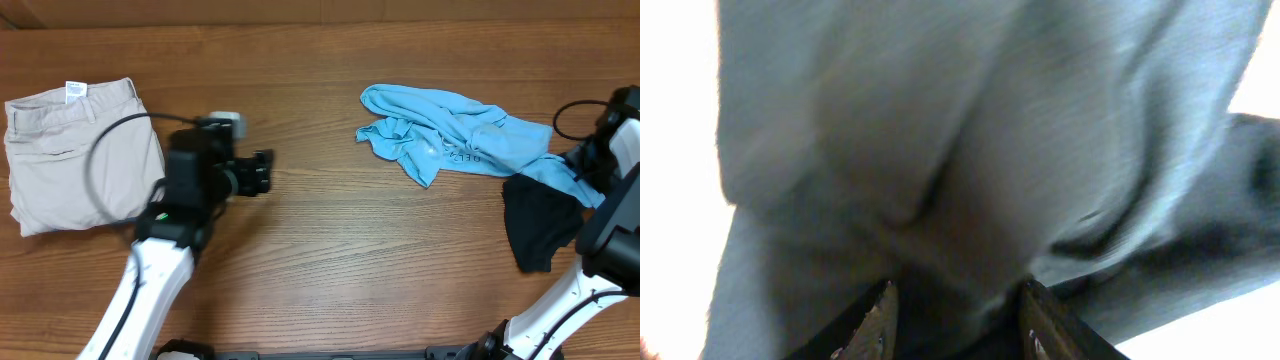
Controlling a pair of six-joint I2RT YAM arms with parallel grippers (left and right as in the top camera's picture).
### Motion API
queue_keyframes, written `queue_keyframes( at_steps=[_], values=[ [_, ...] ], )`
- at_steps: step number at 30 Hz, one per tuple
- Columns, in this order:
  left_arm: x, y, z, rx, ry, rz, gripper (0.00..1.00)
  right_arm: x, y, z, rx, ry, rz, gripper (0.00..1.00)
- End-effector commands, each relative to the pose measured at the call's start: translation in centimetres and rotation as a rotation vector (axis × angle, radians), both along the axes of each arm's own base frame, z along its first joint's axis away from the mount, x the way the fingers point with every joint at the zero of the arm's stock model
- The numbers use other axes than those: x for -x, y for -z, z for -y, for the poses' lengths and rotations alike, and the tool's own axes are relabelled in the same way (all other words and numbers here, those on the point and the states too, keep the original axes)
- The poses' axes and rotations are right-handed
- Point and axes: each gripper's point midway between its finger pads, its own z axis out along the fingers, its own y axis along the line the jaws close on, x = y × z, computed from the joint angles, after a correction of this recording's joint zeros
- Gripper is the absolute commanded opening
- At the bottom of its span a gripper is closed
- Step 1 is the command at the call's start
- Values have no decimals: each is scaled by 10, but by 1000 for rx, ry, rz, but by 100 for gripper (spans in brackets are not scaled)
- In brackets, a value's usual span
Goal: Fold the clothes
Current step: 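Grasp the T-shirt's left end with the left gripper, right holds right end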
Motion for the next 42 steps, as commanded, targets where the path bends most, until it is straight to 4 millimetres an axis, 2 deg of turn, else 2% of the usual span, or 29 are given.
queue_keyframes(
  at_steps=[1,5,6,7,14,15,21,28,30,34,35,36,38,42],
  values=[
    [-12,9,46,20,103,-31,90,-9,-11,-12,3,-28,26,43],
    [-34,27,92,46,180,-105,93,-8,-10,-15,-5,-32,15,43],
    [-44,37,114,87,216,-150,96,-7,-10,-17,-17,-33,15,43],
    [-50,43,126,108,241,-174,96,-8,-9,-19,-27,-35,19,43],
    [-74,80,178,187,356,-279,94,-9,-8,-22,-46,-39,28,43],
    [-75,93,187,197,368,-316,93,-9,-8,-22,-46,-39,28,43],
    [-77,119,204,195,388,-355,94,-9,-8,-22,-46,-39,28,43],
    [-78,140,219,214,378,-363,84,-9,-8,-22,-47,-39,25,43],
    [-80,147,219,203,368,-360,79,-8,-8,-23,-49,-39,22,43],
    [-85,153,216,183,346,-351,59,-8,-8,-23,-50,-39,21,43],
    [-85,152,216,185,346,-347,50,-8,-8,-23,-49,-39,22,43],
    [-86,151,216,186,346,-343,37,-8,-8,-23,-50,-39,21,43],
    [-90,149,215,183,340,-335,4,-8,-8,-23,-49,-39,22,43],
    [-102,137,204,174,308,-320,4,-8,-8,-23,-50,-39,21,43]
  ],
)
